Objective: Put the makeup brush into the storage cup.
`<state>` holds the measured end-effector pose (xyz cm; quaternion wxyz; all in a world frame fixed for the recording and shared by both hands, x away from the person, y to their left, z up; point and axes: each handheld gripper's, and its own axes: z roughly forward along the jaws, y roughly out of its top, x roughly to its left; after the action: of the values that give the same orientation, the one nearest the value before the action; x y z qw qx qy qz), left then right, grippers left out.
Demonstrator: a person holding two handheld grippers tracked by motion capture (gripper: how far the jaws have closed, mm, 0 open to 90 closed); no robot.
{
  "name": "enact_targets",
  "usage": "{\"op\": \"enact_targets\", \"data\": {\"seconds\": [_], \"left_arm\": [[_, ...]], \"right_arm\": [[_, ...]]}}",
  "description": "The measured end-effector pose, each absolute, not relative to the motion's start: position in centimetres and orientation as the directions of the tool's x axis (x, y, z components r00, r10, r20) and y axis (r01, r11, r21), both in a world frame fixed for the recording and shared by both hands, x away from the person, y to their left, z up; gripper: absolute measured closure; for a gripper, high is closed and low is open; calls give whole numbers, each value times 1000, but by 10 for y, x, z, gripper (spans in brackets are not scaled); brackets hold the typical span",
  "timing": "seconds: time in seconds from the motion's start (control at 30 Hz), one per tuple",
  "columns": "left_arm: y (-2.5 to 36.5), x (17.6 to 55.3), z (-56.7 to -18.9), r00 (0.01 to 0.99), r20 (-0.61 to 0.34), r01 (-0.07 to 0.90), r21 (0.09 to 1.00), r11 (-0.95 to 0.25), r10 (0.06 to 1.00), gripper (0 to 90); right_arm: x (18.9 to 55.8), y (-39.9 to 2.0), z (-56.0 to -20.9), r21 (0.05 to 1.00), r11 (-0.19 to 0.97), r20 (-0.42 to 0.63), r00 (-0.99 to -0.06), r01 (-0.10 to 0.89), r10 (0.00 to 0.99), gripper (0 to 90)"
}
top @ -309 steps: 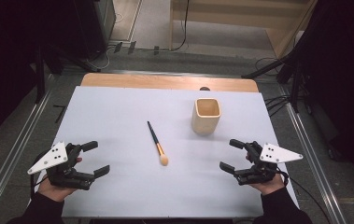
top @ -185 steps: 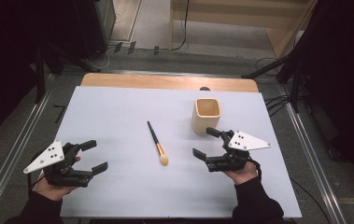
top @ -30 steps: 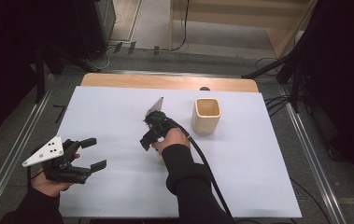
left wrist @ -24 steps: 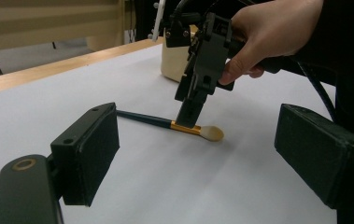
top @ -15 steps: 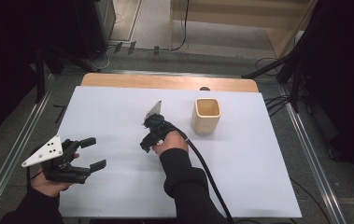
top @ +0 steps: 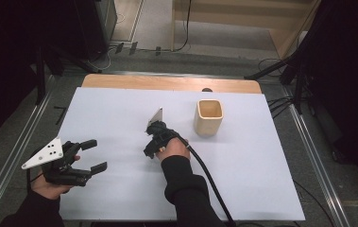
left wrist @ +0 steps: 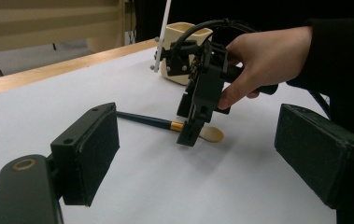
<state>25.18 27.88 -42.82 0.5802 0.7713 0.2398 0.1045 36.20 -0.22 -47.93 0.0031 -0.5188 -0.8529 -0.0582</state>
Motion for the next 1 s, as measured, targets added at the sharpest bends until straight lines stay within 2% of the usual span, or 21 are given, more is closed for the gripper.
{"op": "enact_targets", "data": {"seconds": [0.23,0.4,0.83,0.93,1.0], "left_arm": [[279,252,-428,862,-118,251,944,-212,492,141],[279,252,-428,862,-120,252,944,-212,493,141],[279,252,-429,862,-117,253,943,-217,494,142],[279,252,-429,862,-117,253,943,-219,493,142],[279,252,-429,862,-117,253,942,-219,492,141]], "right_arm": [[359,3,-481,105,465,12,-468,879,883,241],[358,3,-480,106,459,12,-462,882,887,285],[357,1,-474,75,486,19,-488,871,872,706],[359,-1,-474,69,495,23,-498,866,867,766],[359,-2,-474,67,502,32,-505,862,863,769]]}}
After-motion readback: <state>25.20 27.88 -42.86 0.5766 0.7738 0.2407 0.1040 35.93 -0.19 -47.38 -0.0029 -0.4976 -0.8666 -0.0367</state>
